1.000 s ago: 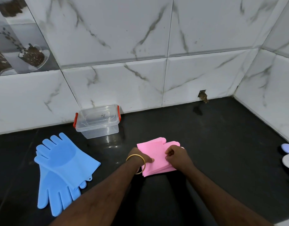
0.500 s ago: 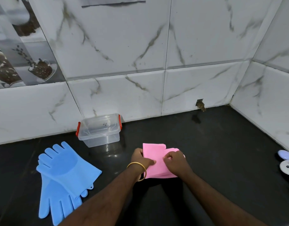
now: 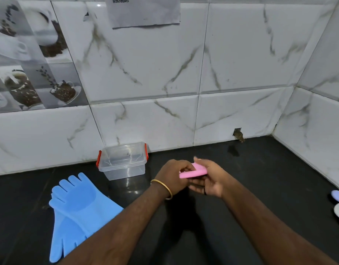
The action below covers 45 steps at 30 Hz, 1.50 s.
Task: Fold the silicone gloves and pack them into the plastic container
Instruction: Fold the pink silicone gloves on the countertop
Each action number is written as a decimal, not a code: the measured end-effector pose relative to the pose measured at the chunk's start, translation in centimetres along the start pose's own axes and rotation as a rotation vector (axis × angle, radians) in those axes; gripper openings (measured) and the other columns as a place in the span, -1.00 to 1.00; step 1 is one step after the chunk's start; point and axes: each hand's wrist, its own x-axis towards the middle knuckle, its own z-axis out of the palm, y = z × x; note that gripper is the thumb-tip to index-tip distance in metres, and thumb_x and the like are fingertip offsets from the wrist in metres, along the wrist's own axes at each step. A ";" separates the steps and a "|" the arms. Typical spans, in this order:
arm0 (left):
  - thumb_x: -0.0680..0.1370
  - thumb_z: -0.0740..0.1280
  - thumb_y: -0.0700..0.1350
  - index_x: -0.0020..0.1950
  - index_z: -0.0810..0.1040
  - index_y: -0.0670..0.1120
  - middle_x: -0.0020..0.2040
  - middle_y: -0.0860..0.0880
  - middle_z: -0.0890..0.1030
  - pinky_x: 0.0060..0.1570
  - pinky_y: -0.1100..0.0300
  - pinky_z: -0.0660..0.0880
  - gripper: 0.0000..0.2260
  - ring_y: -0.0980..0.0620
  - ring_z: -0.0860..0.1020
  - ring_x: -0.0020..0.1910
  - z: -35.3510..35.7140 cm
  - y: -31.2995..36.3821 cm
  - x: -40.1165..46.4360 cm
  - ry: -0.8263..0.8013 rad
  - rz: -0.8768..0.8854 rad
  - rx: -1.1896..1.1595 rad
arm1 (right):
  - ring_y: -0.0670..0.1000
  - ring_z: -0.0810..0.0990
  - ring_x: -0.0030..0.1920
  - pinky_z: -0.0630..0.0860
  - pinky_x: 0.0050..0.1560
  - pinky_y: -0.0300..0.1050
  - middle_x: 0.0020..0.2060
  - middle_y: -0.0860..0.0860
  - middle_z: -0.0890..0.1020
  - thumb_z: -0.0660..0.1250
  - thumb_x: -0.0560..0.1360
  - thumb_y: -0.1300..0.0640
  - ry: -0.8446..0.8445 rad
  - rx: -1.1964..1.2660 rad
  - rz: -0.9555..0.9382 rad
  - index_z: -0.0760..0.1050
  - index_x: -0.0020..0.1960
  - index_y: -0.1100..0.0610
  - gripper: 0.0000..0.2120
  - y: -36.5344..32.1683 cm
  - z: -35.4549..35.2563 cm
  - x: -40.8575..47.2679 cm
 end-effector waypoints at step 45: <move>0.39 0.46 -0.20 0.16 0.60 -0.20 0.09 -0.15 0.66 0.09 0.02 0.56 -0.66 -0.11 0.62 0.05 9.4 -8.4 -4.4 0.052 -0.902 -0.193 | -0.03 0.62 -0.10 0.55 -0.23 -0.16 -0.06 0.01 0.63 0.41 0.45 0.30 0.420 -0.610 -0.256 0.49 0.14 0.18 -0.72 9.1 -6.9 8.2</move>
